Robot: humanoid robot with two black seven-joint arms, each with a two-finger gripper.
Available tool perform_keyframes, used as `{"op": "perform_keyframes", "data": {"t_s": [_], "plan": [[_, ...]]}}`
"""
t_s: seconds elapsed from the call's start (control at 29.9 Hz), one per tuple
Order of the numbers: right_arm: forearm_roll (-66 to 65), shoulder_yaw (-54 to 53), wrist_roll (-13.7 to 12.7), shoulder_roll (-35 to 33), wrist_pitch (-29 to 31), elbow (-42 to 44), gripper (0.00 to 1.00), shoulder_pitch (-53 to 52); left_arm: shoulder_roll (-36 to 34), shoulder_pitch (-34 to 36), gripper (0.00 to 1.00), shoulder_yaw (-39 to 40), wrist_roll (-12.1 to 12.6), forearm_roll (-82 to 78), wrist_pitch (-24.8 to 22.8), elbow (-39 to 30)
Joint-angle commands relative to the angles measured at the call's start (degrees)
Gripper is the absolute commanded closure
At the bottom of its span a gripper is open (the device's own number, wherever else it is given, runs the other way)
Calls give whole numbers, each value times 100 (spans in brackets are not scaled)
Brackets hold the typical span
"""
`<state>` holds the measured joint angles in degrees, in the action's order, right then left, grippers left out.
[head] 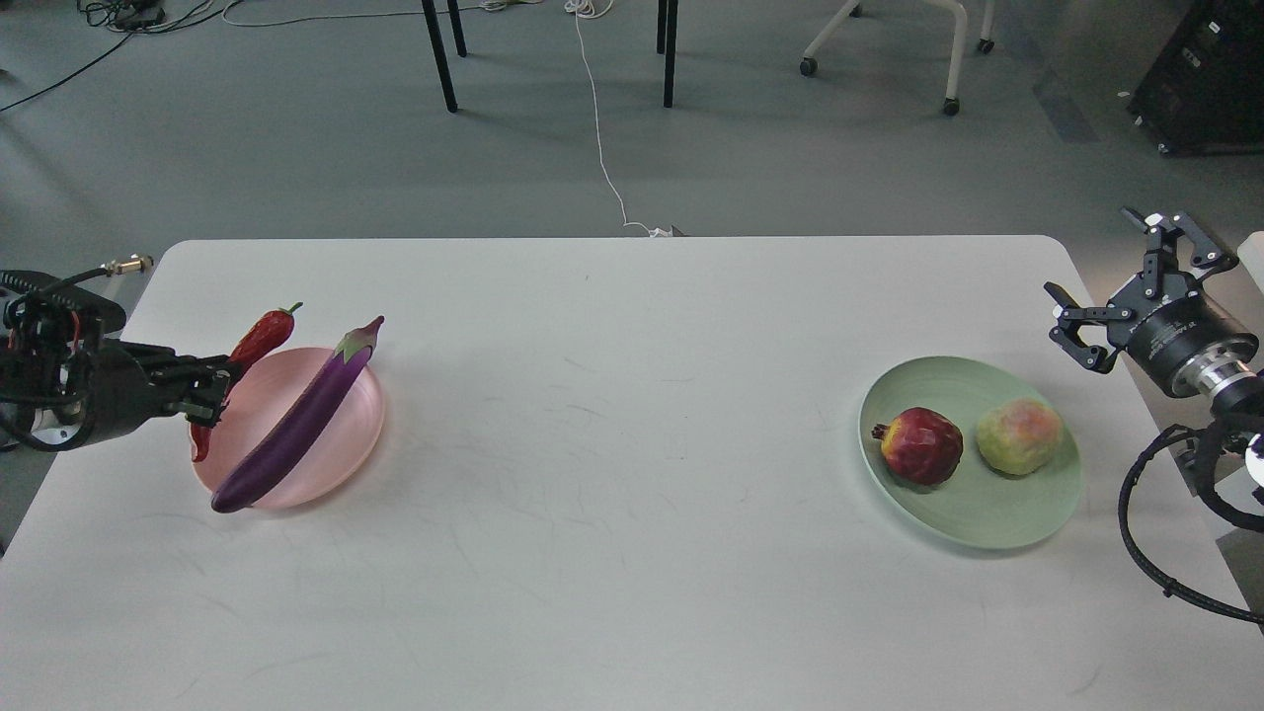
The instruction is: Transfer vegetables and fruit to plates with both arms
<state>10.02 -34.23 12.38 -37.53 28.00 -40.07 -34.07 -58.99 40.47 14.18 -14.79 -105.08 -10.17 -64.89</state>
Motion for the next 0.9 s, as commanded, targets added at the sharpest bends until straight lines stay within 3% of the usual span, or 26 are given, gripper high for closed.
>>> {"op": "perform_keyframes", "data": {"t_s": [0.0,0.1,0.3,0.44,0.5,0.57,0.6,0.87], "plan": [[0,-5,1,-9,0,-1,0,6,151,-48,80,-20,3,40,15,310],[0,-5,1,-17,0,-1,0,15,248,-40,60,-20,20,40,15,336],[0,-5,1,-62,0,-1,0,15,283,-48,56,-12,3,49,24,337],[0,-5,1,-44,0,-1,0,-3,424,48,46,94,-6,346,15,337],[0,-5,1,-35,0,17,0,-47,450,179,32,207,-6,899,41,336],[0,-22,1,-9,0,139,0,-99,511,259,9,505,-6,1785,164,328],[0,-22,1,0,0,253,0,-143,599,259,4,681,-6,2355,260,319],[0,-522,1,158,0,702,0,-398,994,637,2,1034,3,5618,279,319]]}}
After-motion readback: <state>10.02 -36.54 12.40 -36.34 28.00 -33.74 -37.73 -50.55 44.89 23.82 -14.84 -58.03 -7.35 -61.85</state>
